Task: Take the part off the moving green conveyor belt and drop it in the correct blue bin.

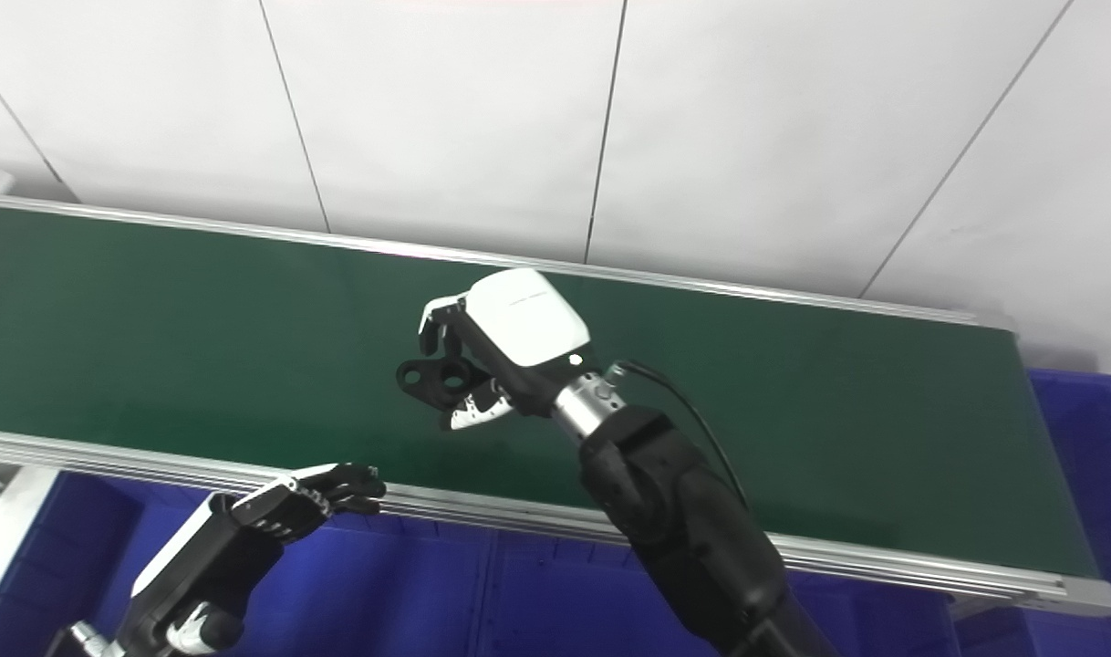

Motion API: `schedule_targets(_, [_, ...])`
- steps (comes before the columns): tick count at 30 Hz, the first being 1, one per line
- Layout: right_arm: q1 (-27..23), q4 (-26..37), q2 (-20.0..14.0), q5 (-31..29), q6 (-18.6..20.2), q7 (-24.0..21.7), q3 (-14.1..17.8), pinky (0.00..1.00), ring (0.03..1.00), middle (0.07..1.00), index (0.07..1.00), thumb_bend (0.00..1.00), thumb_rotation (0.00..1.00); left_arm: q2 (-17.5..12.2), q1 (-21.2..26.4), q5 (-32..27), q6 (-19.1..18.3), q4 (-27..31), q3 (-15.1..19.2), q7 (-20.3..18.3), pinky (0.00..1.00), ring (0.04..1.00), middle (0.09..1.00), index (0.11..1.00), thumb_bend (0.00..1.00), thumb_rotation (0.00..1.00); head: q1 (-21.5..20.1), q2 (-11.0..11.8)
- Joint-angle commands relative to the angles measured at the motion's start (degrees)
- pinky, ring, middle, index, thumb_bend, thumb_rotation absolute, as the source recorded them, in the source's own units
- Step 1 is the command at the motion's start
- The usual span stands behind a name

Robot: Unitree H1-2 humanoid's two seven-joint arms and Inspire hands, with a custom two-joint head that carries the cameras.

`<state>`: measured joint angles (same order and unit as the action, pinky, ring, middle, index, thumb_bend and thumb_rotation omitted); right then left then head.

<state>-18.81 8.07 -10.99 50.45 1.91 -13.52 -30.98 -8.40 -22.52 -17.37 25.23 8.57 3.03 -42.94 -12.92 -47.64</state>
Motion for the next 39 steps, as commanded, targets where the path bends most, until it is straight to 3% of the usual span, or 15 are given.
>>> schedule_targets(1, [0.1, 4.9, -0.3, -0.2, 2.0, -1.9, 1.8, 0.33, 0.385, 0.444, 0.532, 0.52, 0.00, 0.2, 0.1, -1.0, 1.7, 1.9, -0.1, 1.0, 0.74, 0.821, 0.868, 0.821, 0.70, 0.75, 0.0, -0.2])
schedule_targets(5, [3.7, 10.6, -1.1, -0.6, 4.2, -5.5, 4.7, 0.32, 0.381, 0.448, 0.530, 0.52, 0.00, -0.5, -0.2, 0.2, 1.6, 3.1, -0.8, 2.6, 0.75, 0.835, 0.892, 0.839, 0.71, 0.74, -0.6, -0.5])
schedule_targets(10, [8.2, 15.5, -2.8, -0.8, 2.7, -6.2, 8.0, 0.31, 0.381, 0.442, 0.531, 0.51, 0.00, -1.5, -0.2, -1.2, 0.0, 4.0, -2.6, 5.9, 0.77, 0.829, 0.876, 0.824, 0.74, 0.70, -1.4, -1.0])
schedule_targets(14, [12.3, 19.1, -4.4, -0.4, 2.2, -6.3, 10.2, 0.33, 0.384, 0.462, 0.532, 0.51, 0.00, -2.7, 0.6, -0.9, -0.2, 4.6, -3.6, 7.8, 0.80, 0.834, 0.875, 0.821, 0.75, 0.72, -2.5, -1.2])
schedule_targets(19, [18.4, 25.8, -5.8, 0.4, 4.2, -10.6, 13.3, 0.33, 0.378, 0.469, 0.534, 0.51, 0.00, -4.3, 1.5, -1.2, -0.3, 4.2, -4.4, 9.5, 0.84, 0.842, 0.868, 0.819, 0.76, 0.75, -3.4, -1.5])
schedule_targets(25, [23.3, 30.4, -6.9, 1.0, 3.5, -13.7, 16.4, 0.32, 0.378, 0.479, 0.532, 0.51, 0.00, -5.5, 2.1, -2.1, 0.4, 3.6, -5.3, 10.5, 0.79, 0.821, 0.871, 0.823, 0.75, 0.74, -4.0, -2.0])
schedule_targets(33, [29.1, 32.2, -7.5, 1.6, 2.4, -14.3, 19.5, 0.28, 0.353, 0.463, 0.539, 0.51, 0.00, -7.0, 1.8, -1.4, -0.6, 4.9, -5.1, 12.1, 0.81, 0.823, 0.872, 0.824, 0.76, 0.76, -4.8, -2.6])
schedule_targets(39, [32.5, 32.1, -8.2, 2.5, 1.5, -14.7, 20.1, 0.29, 0.362, 0.464, 0.539, 0.51, 0.00, -8.5, 2.4, -3.3, -1.3, 4.7, -5.4, 12.2, 0.83, 0.838, 0.871, 0.826, 0.75, 0.76, -5.3, -3.0])
